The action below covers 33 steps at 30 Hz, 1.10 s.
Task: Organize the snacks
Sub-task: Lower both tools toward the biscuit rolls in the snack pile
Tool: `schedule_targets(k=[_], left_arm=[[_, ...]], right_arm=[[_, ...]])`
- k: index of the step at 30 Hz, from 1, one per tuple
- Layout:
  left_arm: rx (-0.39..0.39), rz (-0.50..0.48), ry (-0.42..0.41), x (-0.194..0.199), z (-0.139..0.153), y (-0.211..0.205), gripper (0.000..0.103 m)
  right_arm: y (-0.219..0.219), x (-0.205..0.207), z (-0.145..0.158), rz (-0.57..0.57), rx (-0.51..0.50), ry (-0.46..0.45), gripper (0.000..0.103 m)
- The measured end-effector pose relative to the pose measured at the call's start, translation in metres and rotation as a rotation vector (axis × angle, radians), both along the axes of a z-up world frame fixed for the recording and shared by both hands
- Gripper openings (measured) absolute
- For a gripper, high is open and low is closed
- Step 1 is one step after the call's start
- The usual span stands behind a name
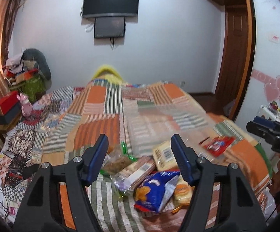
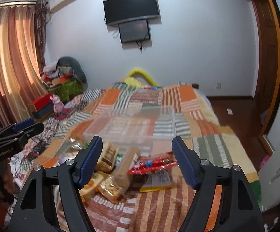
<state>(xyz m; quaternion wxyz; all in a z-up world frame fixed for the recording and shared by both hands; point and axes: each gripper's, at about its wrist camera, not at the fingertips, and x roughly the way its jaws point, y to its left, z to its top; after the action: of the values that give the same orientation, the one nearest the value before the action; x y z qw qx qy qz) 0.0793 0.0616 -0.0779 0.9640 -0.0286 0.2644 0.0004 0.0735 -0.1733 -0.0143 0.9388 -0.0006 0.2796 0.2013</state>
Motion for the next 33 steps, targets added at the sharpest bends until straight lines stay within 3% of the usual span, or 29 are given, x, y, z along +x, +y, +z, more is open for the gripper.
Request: schedule_targets(k=[13, 18, 27, 33], left_arm=[[-0.052, -0.030, 0.242, 0.062, -0.075, 0.024, 0.067], [-0.066, -0.057, 0.326, 0.077, -0.099, 0.023, 0.067], [-0.083, -0.106, 0.352, 0.078, -0.105, 0.017, 0.067], [-0.050, -0.130, 0.352, 0.067, -0.102, 0.013, 0.067]], right_arm=[[-0.007, 0.041, -0.050, -0.020, -0.026, 0.192, 0.073], [-0.009, 0.049, -0.059, -0.023, -0.036, 0.217, 0.083], [0.000, 0.064, -0.070, -0.017, -0.070, 0.247, 0.086], [-0.006, 0.064, -0.072, -0.039, -0.060, 0.266, 0.086]])
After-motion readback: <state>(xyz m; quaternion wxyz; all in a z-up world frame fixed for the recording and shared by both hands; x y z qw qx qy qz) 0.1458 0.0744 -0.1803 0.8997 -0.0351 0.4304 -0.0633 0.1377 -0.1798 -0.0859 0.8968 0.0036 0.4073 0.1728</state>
